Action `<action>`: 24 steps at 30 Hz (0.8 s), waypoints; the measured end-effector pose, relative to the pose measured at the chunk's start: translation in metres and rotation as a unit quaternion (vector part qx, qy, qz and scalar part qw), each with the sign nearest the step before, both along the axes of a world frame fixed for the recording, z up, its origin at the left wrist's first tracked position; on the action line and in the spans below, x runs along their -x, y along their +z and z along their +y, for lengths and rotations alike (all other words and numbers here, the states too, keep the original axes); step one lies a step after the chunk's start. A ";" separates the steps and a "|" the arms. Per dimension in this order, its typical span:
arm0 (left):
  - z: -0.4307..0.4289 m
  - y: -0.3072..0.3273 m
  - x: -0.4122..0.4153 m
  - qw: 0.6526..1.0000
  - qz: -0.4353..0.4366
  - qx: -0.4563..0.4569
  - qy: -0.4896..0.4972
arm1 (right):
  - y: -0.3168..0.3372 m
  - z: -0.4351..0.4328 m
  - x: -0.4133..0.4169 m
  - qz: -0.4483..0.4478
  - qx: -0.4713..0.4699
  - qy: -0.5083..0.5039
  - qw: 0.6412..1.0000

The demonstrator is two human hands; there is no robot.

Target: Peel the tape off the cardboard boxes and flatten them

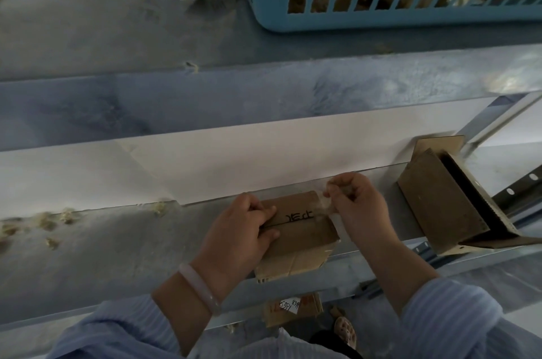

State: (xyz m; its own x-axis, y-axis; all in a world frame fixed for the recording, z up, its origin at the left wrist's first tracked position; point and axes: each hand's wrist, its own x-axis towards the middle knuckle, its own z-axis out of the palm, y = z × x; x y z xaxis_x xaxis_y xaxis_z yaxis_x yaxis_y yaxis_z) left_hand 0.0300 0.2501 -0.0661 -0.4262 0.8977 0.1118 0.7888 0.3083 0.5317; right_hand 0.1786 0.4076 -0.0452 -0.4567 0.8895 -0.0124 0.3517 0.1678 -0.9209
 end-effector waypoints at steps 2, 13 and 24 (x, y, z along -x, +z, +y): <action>0.000 0.000 0.000 1.000 0.011 0.009 -0.002 | -0.001 -0.001 -0.007 -0.074 -0.195 0.052 0.977; 0.017 0.004 -0.010 0.986 0.167 0.014 0.015 | -0.002 -0.012 -0.008 -0.216 -0.197 0.161 0.943; 0.024 -0.018 -0.013 0.969 0.246 -0.023 -0.010 | 0.007 -0.007 -0.001 -0.295 -0.180 0.141 0.928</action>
